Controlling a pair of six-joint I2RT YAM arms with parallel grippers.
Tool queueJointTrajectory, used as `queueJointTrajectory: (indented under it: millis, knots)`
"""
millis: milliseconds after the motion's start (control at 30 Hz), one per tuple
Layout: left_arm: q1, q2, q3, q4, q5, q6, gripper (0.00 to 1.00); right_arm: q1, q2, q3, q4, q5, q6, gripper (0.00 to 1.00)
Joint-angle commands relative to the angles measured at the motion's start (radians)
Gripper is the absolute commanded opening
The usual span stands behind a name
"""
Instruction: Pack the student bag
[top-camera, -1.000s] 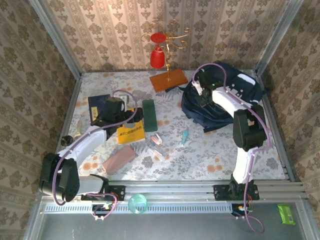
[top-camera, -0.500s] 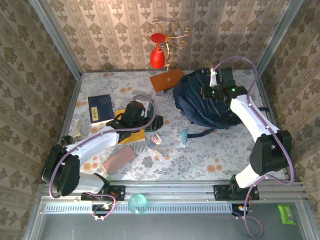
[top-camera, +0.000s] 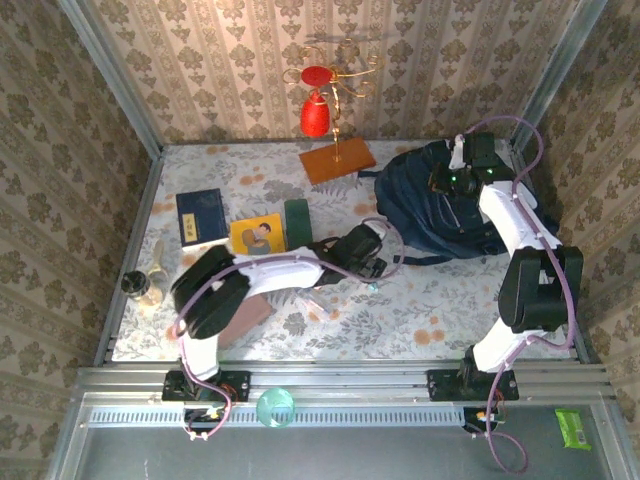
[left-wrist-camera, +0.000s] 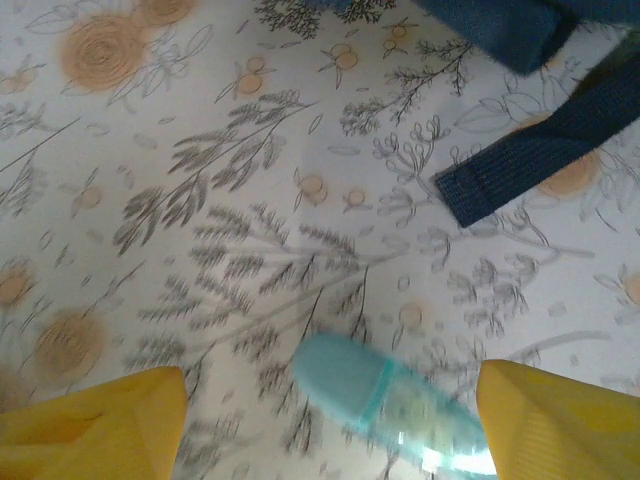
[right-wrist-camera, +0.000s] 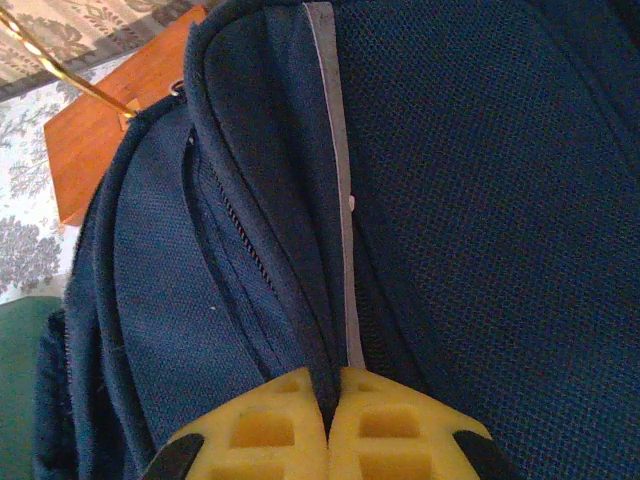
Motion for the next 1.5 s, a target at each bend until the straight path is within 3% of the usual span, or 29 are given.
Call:
queueJointTrajectory:
  millis: [0,167,533,833,1067,1200,1300,1467]
  knots:
    - [-0.011,0.080,0.100,-0.071,-0.029,0.032,0.77,-0.016,-0.020,-0.005,0.083,-0.048,0.037,0.00]
    - [-0.014,0.145,0.117,-0.141,-0.049,0.051,0.73,-0.027,-0.028,-0.027,0.086,-0.064,0.027,0.00]
    - [0.033,0.031,-0.102,-0.162,-0.096,0.049,0.65,-0.012,-0.023,-0.049,0.118,-0.140,0.056,0.00]
    - [0.090,-0.114,-0.288,-0.157,-0.151,0.029,0.61,0.072,-0.002,-0.071,0.132,-0.163,0.066,0.00]
    - [0.143,-0.183,-0.337,-0.147,-0.159,0.008,0.58,0.171,0.035,-0.050,0.111,-0.167,0.069,0.00]
    - [0.159,-0.212,-0.344,-0.144,-0.173,-0.009,0.58,0.233,0.051,-0.034,0.115,-0.188,0.103,0.00]
    - [0.160,-0.251,-0.342,-0.132,-0.164,-0.027,0.64,0.257,0.060,-0.012,0.117,-0.216,0.135,0.00]
    - [0.175,-0.348,-0.345,-0.043,-0.012,-0.085,0.79,0.254,0.046,0.039,0.072,-0.212,0.140,0.00]
